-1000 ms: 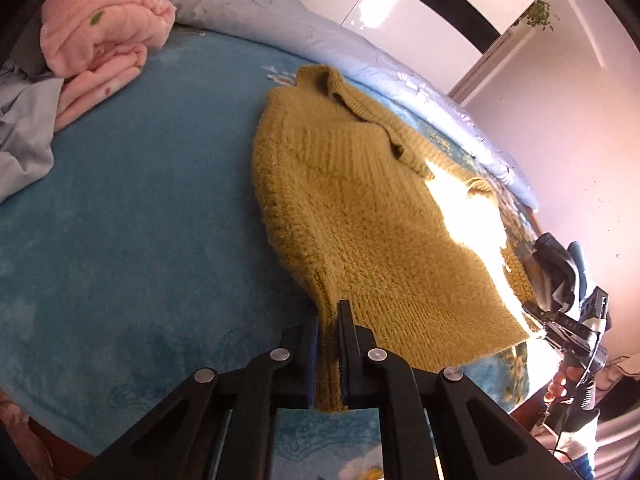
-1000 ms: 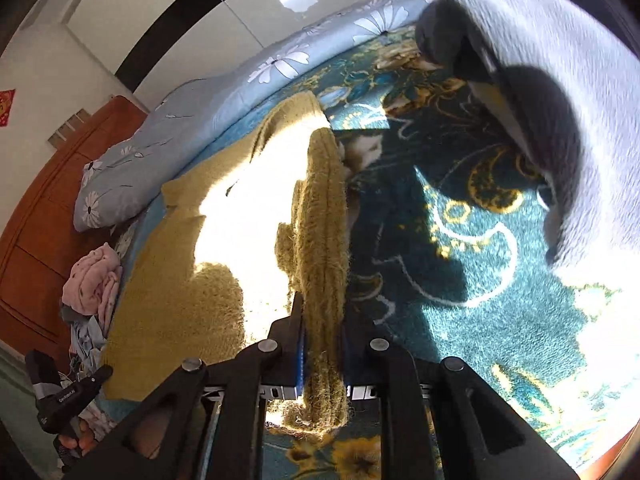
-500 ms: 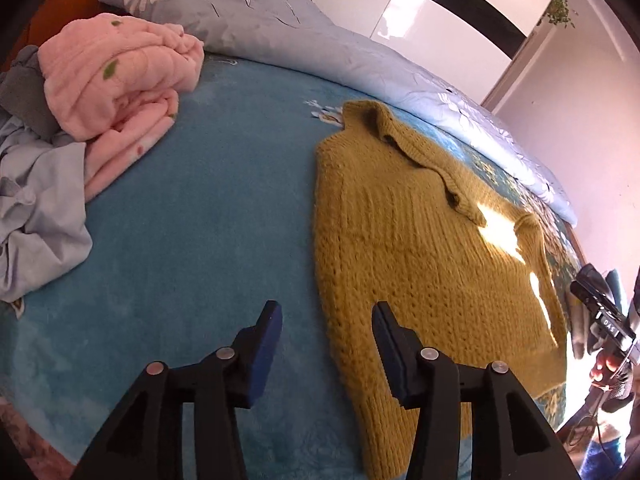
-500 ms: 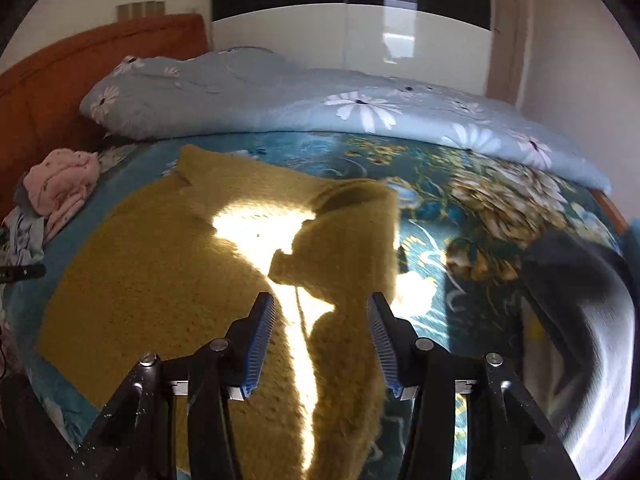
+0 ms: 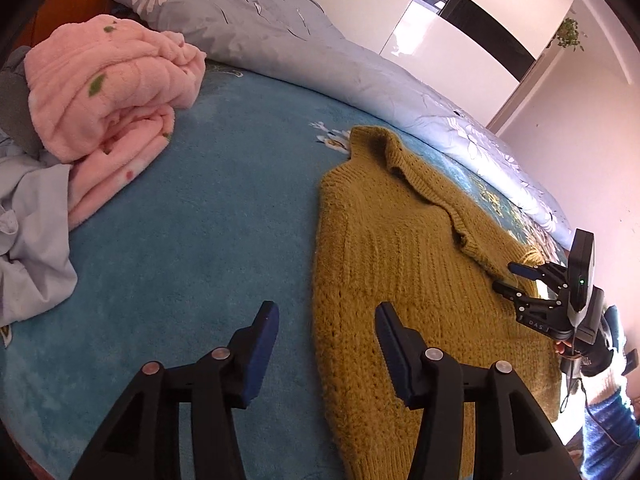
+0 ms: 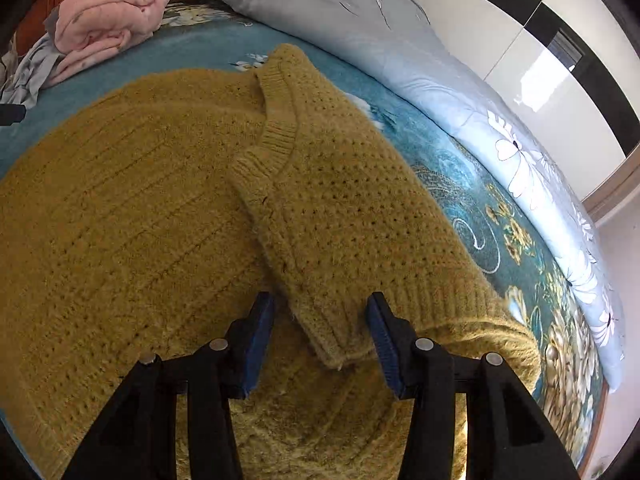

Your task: Fold clothes

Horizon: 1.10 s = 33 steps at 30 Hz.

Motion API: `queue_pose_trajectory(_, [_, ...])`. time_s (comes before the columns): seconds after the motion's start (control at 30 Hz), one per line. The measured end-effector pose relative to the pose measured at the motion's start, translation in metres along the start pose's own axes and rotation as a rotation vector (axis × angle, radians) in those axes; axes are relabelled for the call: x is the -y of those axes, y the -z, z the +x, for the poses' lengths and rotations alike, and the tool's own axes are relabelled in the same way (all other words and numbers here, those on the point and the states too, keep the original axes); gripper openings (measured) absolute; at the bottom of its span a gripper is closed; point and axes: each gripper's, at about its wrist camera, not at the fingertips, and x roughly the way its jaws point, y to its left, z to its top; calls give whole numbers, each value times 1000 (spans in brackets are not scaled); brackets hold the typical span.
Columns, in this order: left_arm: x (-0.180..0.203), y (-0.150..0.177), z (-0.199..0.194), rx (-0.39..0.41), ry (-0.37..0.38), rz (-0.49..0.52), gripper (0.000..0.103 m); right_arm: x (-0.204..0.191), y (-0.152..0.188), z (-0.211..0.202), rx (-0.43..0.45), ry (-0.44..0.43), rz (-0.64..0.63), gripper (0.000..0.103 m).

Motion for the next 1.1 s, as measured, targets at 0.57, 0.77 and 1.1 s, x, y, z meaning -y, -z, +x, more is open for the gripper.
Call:
queue_pose_trajectory(0.57, [-35, -12, 18, -1, -39, -58, 54, 201, -118, 21, 138, 291, 424, 10])
queue_pose_trajectory(0.77, [-42, -22, 28, -10, -46, -63, 54, 237, -108, 68, 56, 269, 649, 10])
queue_pose_trajectory(1.1, [-14, -31, 52, -58, 3, -12, 55, 209, -80, -18, 157, 137, 569, 10])
